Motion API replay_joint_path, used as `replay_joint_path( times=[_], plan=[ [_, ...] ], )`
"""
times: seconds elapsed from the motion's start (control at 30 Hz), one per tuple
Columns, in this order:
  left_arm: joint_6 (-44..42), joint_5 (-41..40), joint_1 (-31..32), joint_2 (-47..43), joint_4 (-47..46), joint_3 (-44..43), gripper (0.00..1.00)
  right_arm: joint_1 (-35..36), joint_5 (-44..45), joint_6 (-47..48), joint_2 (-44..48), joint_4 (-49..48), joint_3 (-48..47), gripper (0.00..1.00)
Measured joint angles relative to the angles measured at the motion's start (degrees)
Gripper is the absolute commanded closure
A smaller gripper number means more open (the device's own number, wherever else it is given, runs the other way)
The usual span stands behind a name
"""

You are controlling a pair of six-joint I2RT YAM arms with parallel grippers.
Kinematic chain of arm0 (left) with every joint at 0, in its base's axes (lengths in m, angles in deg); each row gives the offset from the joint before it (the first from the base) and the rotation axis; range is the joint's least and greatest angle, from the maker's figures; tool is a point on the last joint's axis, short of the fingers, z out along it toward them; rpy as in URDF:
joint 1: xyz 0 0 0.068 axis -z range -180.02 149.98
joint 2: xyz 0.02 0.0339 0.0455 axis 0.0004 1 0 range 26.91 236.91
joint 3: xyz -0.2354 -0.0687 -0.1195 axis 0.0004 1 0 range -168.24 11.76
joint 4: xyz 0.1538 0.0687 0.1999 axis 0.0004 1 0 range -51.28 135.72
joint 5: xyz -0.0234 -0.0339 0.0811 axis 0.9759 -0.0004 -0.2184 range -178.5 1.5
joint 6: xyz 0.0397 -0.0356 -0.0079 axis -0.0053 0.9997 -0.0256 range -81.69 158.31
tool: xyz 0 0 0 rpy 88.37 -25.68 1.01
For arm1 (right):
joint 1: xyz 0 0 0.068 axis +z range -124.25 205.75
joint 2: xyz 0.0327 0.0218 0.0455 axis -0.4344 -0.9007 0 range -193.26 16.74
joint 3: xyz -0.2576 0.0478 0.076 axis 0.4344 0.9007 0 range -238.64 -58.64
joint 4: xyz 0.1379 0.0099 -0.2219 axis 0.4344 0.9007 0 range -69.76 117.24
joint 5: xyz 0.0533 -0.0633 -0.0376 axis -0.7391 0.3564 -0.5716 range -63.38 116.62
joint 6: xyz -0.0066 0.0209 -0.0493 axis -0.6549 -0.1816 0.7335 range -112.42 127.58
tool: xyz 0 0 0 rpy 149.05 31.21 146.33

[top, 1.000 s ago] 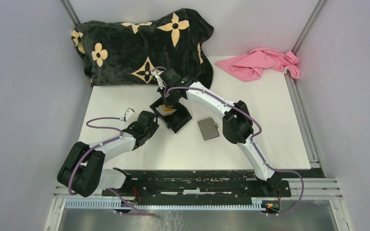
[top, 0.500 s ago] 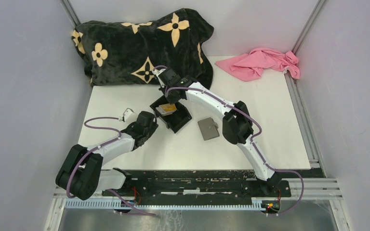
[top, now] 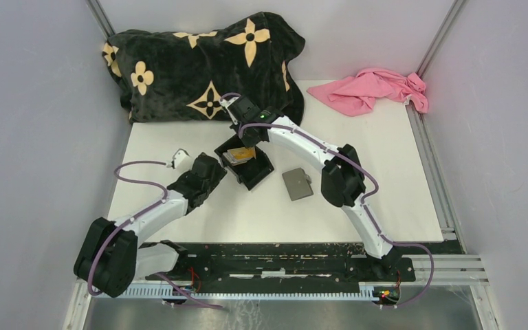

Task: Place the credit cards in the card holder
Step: Pick up the credit card from the storage box.

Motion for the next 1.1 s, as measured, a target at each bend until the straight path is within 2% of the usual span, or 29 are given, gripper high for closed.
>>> replay_joint_path(
  times=[0.2,0.37,0.47,0.73,0.87,1.1],
  plan=[
    [-3.8,1.11,0.0,-5.09,2.19,-2.58,0.06,0.0,-0.07,-0.07,6.56,0.7,5.16,0.99],
    [-7.58,3.58,0.0,-12.41,4.44,-4.2,0.23,0.0,-0.72,-0.94,15.56,0.7,10.29,0.99],
    [-10.4,6.29,0.0,-17.16,4.55,-4.35,0.3,0.0,-2.86,-1.77,22.01,0.61,14.08,0.99],
    [-17.42,20.28,0.02,-24.83,3.02,-4.35,0.28,-0.83,-12.04,-4.5,38.27,0.61,27.15,0.99],
    [-20.02,27.93,0.02,-26.18,2.14,-4.35,0.23,-1.75,-17.4,-6.75,45.88,0.24,34.36,0.99],
    [-22.88,41.64,0.02,-26.23,1.2,-4.39,0.22,-3.34,-28.28,-13.55,53.88,-3.76,46.88,0.99]
  ],
)
